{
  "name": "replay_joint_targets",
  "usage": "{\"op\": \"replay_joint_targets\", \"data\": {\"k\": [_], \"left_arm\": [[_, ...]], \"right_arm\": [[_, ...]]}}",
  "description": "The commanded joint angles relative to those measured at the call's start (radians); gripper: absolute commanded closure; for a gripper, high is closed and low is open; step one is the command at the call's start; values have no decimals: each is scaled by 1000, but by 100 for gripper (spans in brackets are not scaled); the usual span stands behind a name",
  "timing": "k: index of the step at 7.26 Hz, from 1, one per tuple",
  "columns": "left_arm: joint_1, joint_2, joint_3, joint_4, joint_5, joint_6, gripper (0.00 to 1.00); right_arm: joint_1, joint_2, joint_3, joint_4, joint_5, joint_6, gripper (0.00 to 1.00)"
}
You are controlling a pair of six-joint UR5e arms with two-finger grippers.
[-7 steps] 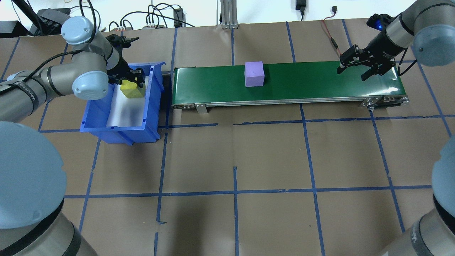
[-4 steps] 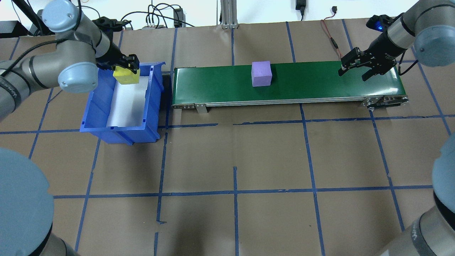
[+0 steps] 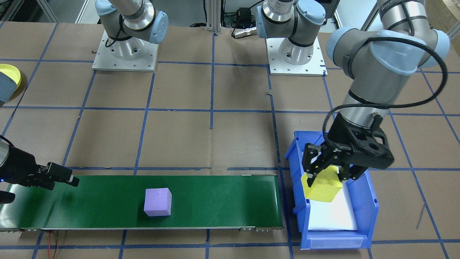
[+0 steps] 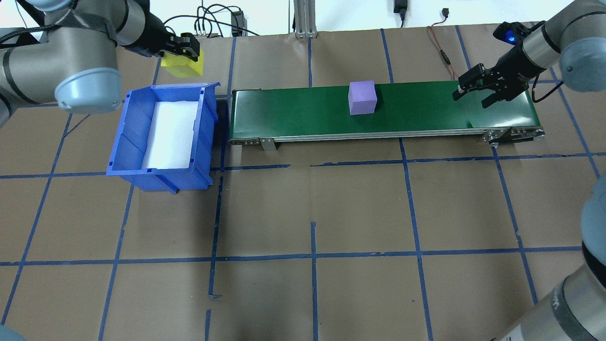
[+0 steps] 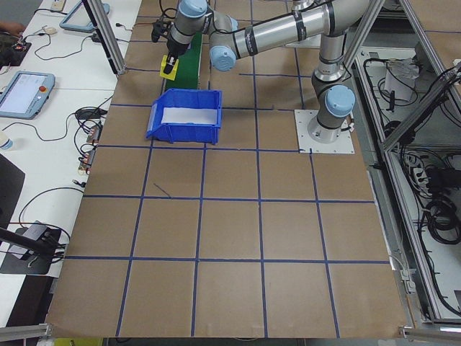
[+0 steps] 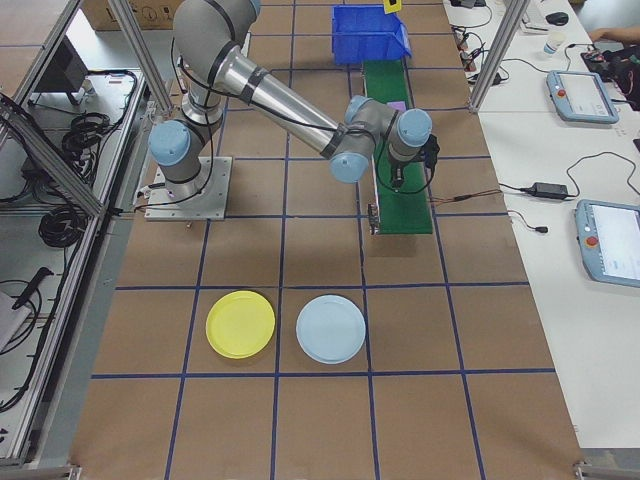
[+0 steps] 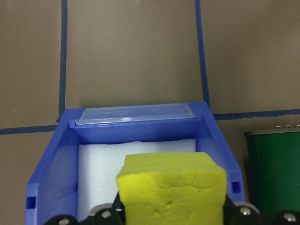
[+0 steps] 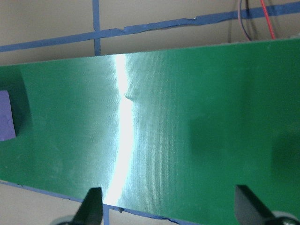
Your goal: Move block left to right into plate
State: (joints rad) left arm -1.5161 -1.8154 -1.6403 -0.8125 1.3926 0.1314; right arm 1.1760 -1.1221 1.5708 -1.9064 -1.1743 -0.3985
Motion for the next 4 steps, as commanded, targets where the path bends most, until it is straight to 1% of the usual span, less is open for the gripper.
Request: {"op": "replay_joint_targets", "data": {"k": [1, 2, 3, 4], "left_arm": [[-120, -33, -22, 1, 6, -113, 64], [-139, -79, -24, 21, 8, -115, 64], [-141, -140, -23, 86, 8, -115, 64], [-141, -183, -22, 122, 6, -116, 64]], "right_arm": [[-3, 2, 3, -2, 33, -2, 3], [-3, 2, 5, -2, 36, 0, 3], [-3, 2, 5, -2, 38, 4, 3], [-3, 4, 5, -2, 38, 0, 2]]}}
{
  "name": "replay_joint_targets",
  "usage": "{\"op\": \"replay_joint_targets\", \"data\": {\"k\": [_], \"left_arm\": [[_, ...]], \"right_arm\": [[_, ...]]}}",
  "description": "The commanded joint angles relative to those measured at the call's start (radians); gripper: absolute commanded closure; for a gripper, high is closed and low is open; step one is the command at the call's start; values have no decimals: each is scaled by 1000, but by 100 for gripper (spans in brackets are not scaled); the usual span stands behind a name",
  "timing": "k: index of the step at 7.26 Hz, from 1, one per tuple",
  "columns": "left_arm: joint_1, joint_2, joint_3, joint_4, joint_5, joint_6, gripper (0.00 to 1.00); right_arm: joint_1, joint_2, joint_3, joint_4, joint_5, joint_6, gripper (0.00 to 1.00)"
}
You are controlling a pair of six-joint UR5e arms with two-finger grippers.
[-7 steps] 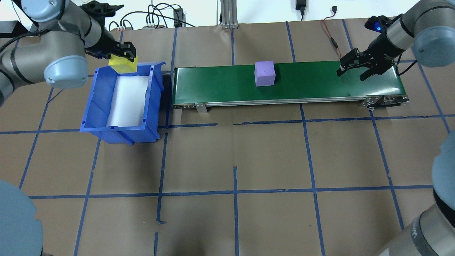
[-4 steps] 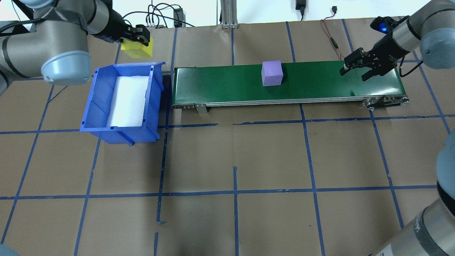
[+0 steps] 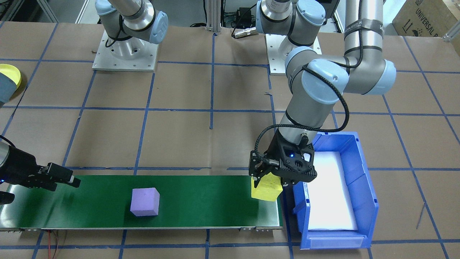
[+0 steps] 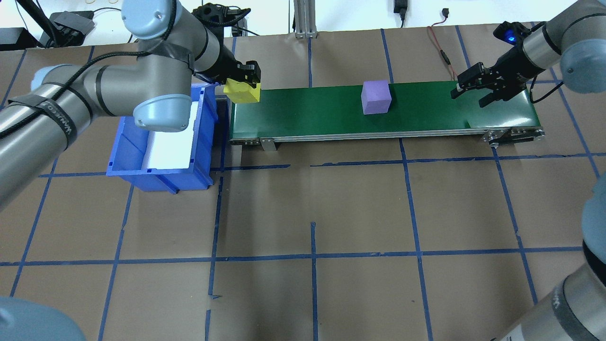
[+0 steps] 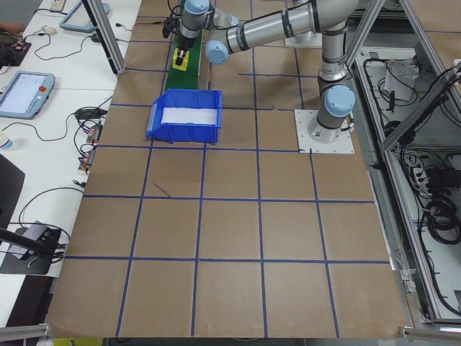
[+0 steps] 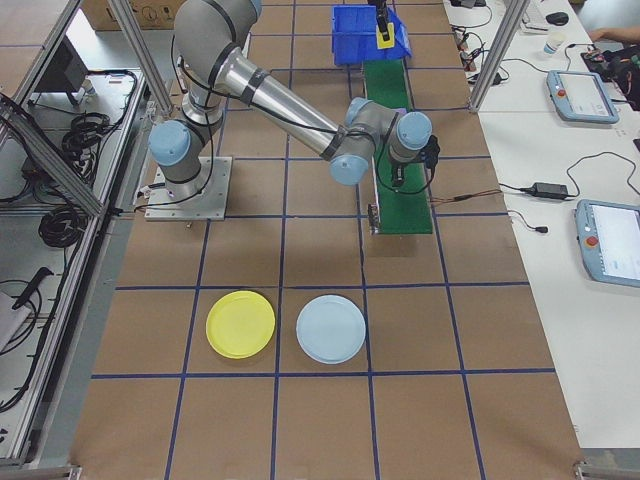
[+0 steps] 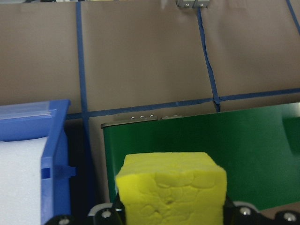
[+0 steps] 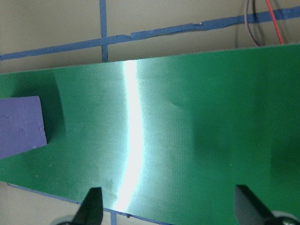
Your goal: Move block left to right into plate
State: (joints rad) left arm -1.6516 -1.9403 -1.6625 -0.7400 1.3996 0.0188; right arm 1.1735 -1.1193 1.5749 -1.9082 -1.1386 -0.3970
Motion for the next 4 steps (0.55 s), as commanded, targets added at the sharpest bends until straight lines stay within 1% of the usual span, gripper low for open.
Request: {"op": "replay_joint_targets", "data": {"k": [1, 2, 3, 4], "left_arm": [[-5, -71, -2, 57, -1, 0, 64], [-5, -80, -3, 56, 4, 4, 58], [-5, -100, -3, 56, 4, -8, 7], [-5, -98, -2, 53, 4, -20, 0]], "right_arm": [[0, -1, -1, 0, 2, 7, 1], [0, -1, -3, 0, 2, 6, 0], [0, -1, -6, 0, 3, 4, 1], [0, -1, -21, -11, -15, -8, 1]]}}
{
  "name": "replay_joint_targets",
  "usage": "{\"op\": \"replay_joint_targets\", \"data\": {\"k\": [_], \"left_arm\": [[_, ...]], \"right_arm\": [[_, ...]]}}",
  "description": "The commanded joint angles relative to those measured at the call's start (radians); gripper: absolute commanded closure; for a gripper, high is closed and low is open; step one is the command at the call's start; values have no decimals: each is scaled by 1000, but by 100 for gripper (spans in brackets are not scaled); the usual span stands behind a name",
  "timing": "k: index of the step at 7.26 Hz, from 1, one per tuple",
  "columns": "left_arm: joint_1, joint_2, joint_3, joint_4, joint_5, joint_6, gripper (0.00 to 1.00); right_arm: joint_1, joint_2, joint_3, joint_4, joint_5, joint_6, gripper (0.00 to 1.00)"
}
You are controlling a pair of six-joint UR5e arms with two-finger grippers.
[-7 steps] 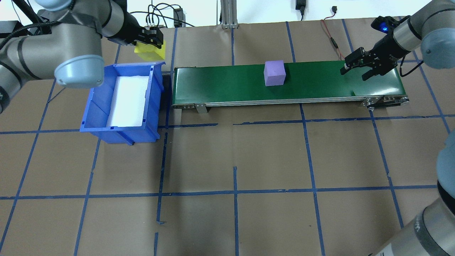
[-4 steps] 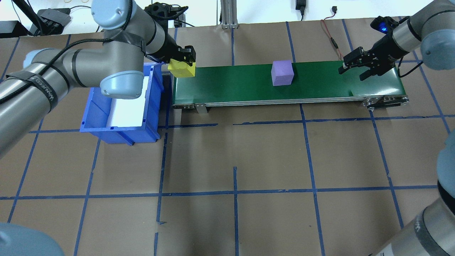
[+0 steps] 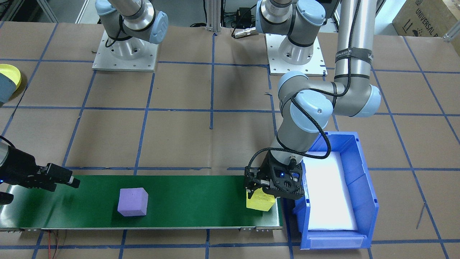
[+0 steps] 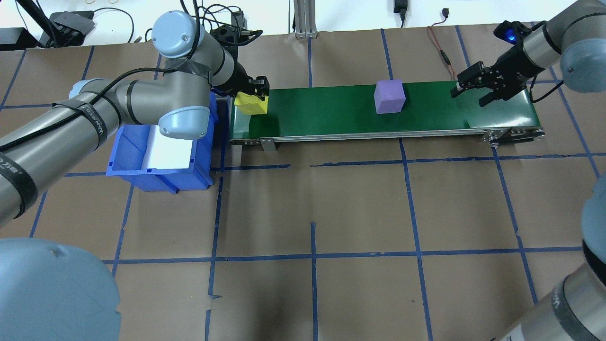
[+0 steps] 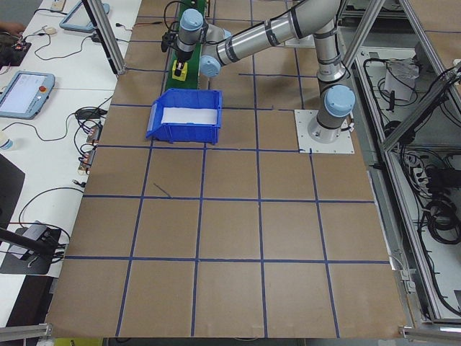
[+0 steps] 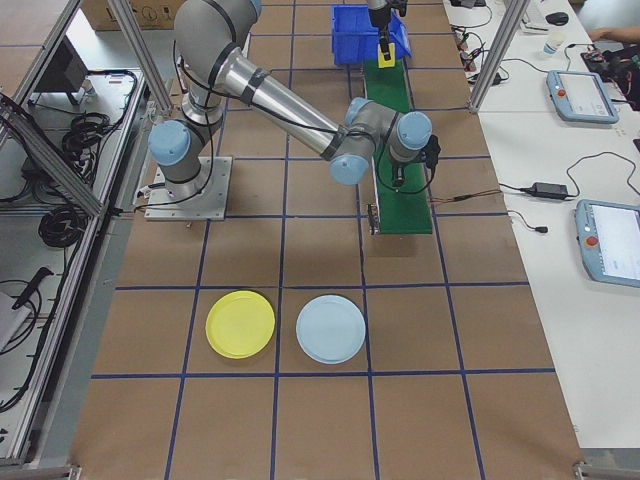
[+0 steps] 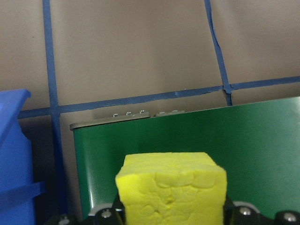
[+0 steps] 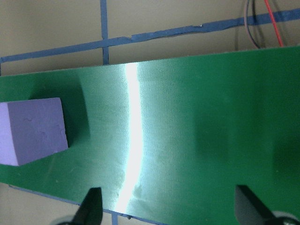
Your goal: Move block left to right into plate
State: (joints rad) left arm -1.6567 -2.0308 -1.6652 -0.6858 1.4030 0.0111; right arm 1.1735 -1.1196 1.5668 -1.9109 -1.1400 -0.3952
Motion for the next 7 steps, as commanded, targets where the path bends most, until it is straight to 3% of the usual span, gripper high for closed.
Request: {"op": "replay_joint_targets", "data": {"k": [1, 2, 4, 7], "left_arm": [[0, 10, 12, -5, 2, -5, 0], [0, 49, 19, -11, 43, -2, 0], [9, 229, 27, -332, 169, -2, 0], [124, 494, 54, -796, 191, 0, 0]], "right_arm": [[0, 13, -21, -13, -12, 4, 1], [0, 41, -49, -13, -7, 12, 1], [0, 52, -70, -13, -17, -7, 0], [0, 47, -71, -11, -33, -8, 0]]}}
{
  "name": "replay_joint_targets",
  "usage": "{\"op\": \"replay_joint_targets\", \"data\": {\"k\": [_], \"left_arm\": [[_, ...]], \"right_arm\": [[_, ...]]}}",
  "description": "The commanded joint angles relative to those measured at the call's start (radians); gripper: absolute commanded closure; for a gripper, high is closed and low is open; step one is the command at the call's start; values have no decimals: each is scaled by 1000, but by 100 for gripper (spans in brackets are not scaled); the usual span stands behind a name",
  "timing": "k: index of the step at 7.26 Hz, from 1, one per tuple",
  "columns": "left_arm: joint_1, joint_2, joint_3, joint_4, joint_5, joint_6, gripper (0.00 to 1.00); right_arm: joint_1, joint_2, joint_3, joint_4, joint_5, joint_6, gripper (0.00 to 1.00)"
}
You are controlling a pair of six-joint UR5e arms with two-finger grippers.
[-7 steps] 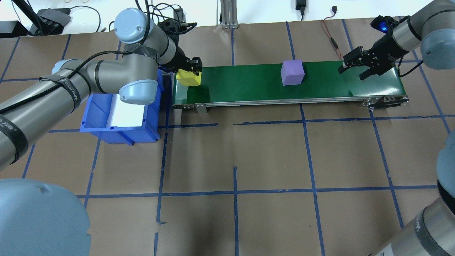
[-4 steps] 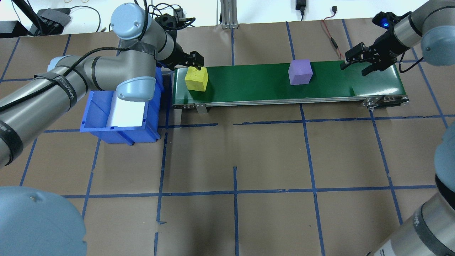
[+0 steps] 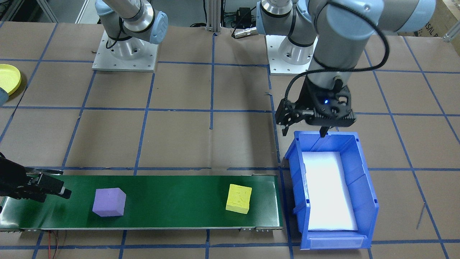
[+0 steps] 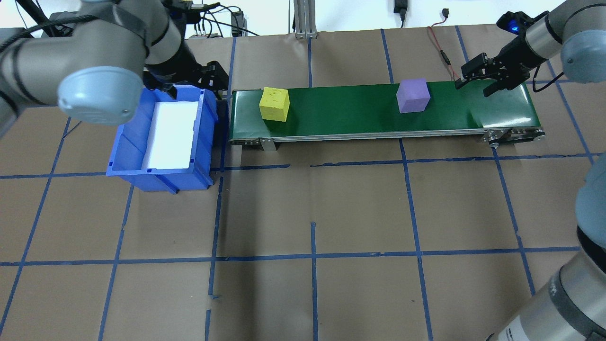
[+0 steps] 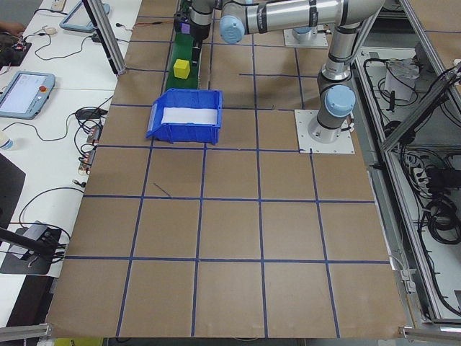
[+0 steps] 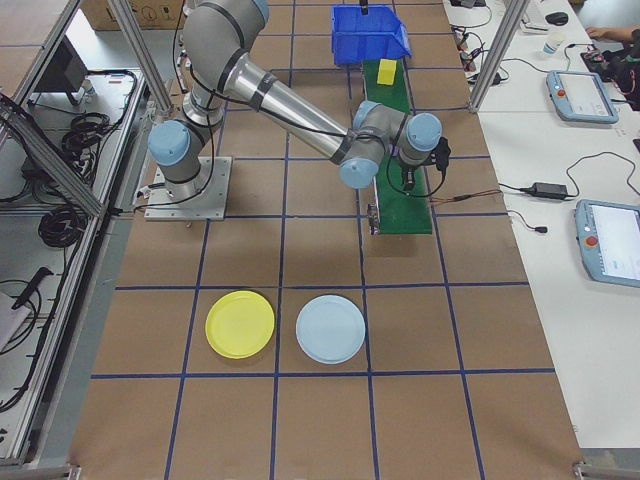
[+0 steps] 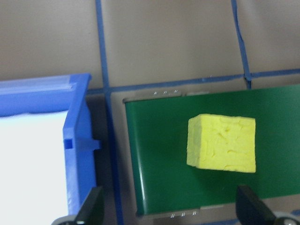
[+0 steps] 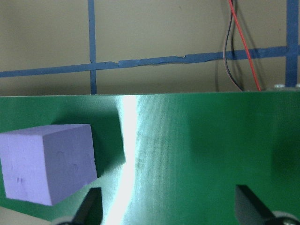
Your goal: Move block left to right into plate
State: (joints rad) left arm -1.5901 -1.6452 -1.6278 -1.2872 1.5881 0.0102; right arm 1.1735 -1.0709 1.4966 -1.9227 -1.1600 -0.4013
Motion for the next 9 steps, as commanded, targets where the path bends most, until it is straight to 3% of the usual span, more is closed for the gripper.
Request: {"op": "replay_joint_targets", "data": {"k": [1, 2, 9], "left_arm": [[86, 155, 35, -337, 28, 1, 0], [87, 172, 40, -393, 76, 1, 0], [91, 173, 36, -386, 67, -1, 0]], "right_arm": [[0, -4, 1, 1, -14, -8, 1], [0, -4, 4, 1, -12, -16, 2], [0, -3, 11, -1, -3, -13, 1]]}}
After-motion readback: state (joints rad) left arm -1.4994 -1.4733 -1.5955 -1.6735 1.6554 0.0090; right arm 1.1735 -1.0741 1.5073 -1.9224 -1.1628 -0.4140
